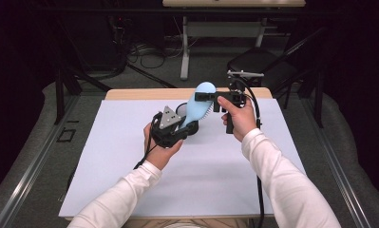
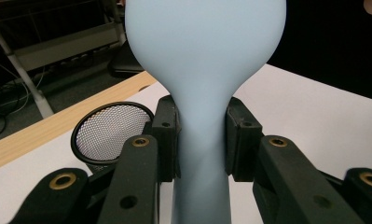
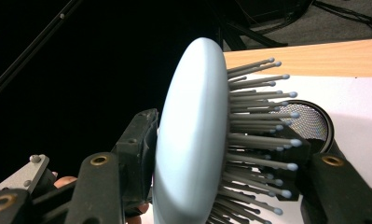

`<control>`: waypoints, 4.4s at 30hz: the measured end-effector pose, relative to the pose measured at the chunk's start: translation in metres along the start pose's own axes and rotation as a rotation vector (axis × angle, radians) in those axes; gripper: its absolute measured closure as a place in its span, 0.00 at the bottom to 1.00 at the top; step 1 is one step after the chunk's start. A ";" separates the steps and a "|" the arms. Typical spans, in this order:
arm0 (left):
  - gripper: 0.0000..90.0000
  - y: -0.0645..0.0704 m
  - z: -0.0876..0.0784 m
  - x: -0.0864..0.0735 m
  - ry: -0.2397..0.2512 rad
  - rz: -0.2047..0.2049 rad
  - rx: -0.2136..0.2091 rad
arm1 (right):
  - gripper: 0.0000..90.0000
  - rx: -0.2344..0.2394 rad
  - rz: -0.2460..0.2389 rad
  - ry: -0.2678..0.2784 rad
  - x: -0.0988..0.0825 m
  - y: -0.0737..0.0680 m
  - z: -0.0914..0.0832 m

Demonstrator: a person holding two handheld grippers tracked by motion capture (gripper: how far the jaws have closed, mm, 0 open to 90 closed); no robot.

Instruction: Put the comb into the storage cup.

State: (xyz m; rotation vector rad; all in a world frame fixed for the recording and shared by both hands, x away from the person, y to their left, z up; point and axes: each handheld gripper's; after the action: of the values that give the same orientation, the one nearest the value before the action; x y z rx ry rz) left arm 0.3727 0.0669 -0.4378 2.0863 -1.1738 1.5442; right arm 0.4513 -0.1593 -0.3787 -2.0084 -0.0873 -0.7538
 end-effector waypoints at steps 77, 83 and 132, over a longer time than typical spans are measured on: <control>0.70 -0.001 -0.003 -0.004 0.033 -0.018 -0.030 | 0.53 0.030 0.105 -0.006 -0.006 0.001 0.000; 0.63 -0.002 -0.003 -0.006 0.039 -0.030 -0.035 | 0.53 0.031 0.113 -0.010 -0.006 0.001 0.001; 0.42 -0.017 -0.030 -0.008 0.052 -0.039 -0.027 | 0.53 0.002 0.115 0.033 -0.003 0.009 -0.007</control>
State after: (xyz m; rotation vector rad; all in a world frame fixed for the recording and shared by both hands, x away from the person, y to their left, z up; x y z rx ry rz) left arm 0.3648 0.1011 -0.4298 2.0264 -1.1237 1.5470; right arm 0.4489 -0.1691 -0.3842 -1.9800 0.0459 -0.7131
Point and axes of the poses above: each handheld gripper's, and its own axes: z roughly forward along the jaws, x roughly out of its top, y roughly to its right, and after that the axes turned 12 degrees about z, right-handed
